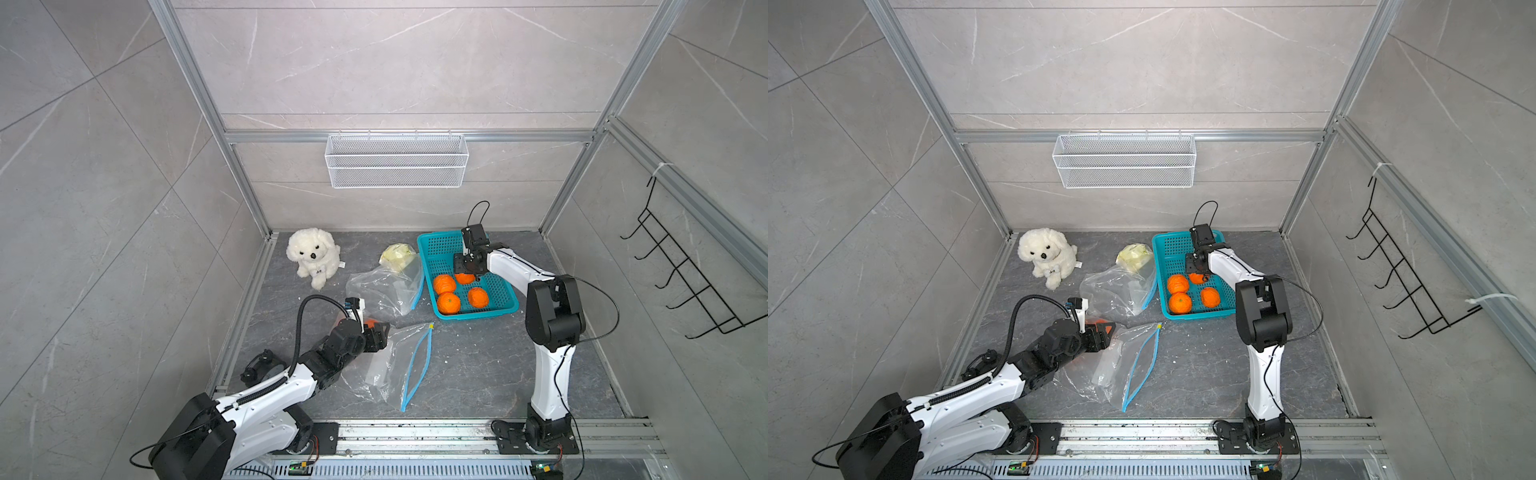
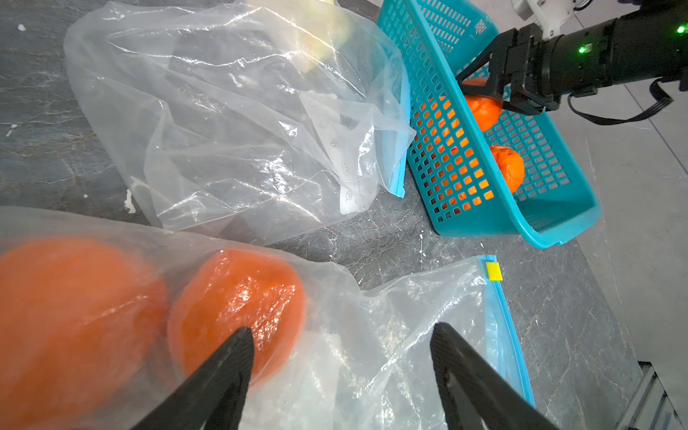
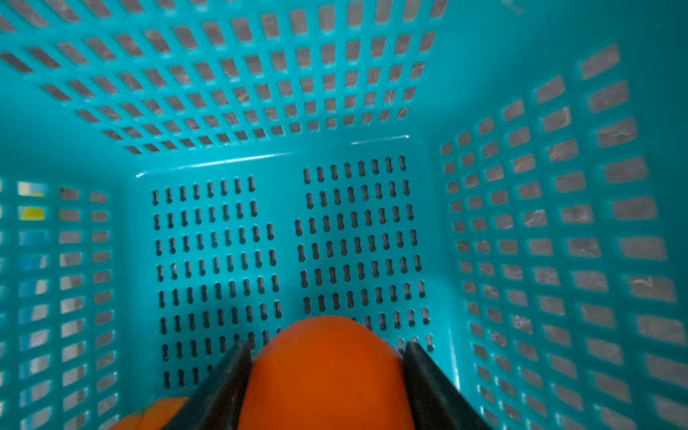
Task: Open the zip-top bag and take out the orange
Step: Place the orange in the basket.
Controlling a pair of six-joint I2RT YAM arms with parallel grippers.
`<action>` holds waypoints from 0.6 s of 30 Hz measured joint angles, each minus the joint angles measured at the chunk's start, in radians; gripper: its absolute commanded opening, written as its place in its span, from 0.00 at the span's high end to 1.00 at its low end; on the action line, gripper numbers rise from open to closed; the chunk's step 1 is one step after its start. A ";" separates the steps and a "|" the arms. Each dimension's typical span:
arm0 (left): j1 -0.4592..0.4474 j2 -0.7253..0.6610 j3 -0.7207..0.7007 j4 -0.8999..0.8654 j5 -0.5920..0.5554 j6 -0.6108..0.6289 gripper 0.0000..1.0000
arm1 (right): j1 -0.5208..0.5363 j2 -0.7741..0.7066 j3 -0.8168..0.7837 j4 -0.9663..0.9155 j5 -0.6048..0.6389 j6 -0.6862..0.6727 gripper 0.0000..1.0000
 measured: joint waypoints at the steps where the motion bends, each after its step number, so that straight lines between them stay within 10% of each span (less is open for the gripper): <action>1: 0.000 0.000 0.000 0.003 0.018 0.000 0.05 | 0.000 0.000 0.000 -0.007 -0.001 0.000 0.41; 18: -0.232 0.129 0.090 -0.002 0.122 0.088 0.08 | 0.001 -0.192 -0.078 -0.006 -0.015 0.000 0.26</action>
